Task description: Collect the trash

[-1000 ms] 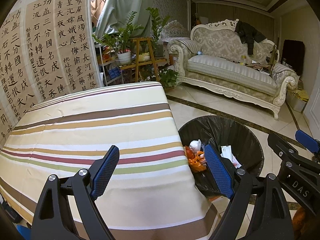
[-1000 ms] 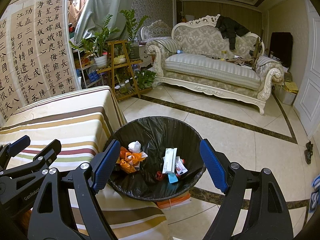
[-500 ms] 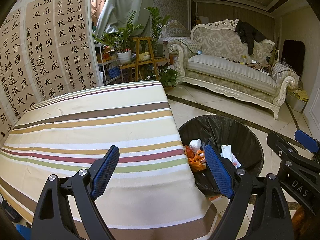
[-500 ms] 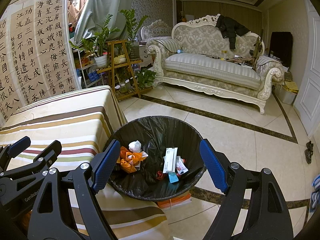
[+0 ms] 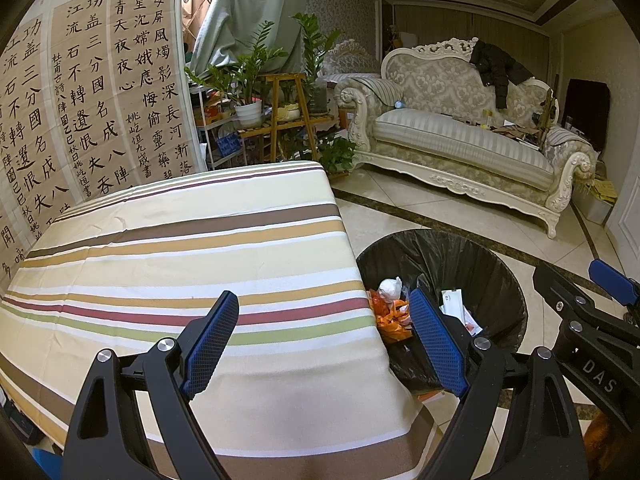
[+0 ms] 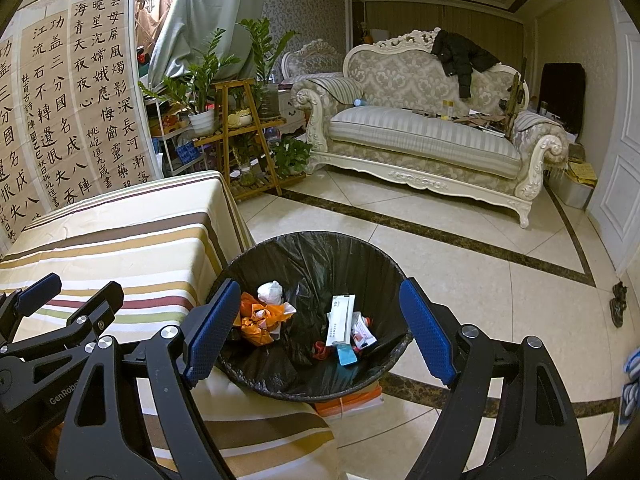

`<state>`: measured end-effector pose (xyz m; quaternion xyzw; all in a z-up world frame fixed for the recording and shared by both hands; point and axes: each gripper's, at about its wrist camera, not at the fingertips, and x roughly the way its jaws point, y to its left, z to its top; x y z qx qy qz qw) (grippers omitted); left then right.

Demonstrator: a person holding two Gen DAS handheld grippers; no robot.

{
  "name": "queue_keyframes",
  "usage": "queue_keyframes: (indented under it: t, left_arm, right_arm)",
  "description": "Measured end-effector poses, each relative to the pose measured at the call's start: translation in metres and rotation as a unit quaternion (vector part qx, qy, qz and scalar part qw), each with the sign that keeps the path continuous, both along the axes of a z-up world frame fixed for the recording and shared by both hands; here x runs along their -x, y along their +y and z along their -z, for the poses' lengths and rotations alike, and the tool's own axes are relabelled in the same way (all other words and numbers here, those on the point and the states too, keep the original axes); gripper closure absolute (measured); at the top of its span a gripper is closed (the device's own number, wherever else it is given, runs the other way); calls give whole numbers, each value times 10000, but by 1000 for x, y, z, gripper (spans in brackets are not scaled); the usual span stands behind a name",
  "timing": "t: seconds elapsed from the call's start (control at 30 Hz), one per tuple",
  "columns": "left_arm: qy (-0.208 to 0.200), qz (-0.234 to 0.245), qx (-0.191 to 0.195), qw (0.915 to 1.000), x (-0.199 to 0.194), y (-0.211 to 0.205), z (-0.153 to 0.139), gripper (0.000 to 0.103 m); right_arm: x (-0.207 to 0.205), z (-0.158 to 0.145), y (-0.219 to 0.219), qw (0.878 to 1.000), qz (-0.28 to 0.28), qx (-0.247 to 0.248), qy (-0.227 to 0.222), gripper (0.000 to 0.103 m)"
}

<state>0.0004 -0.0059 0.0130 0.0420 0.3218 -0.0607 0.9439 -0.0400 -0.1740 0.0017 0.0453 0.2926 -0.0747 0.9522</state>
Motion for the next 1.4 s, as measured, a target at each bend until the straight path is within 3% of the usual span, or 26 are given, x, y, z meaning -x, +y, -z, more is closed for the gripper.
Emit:
queue_keyframes:
  t: [1.4]
  left_arm:
    - [-116,138,50,9998,17,-14,2,19]
  right_arm:
    - [0,0,-1,10000,-3,-8,2,23]
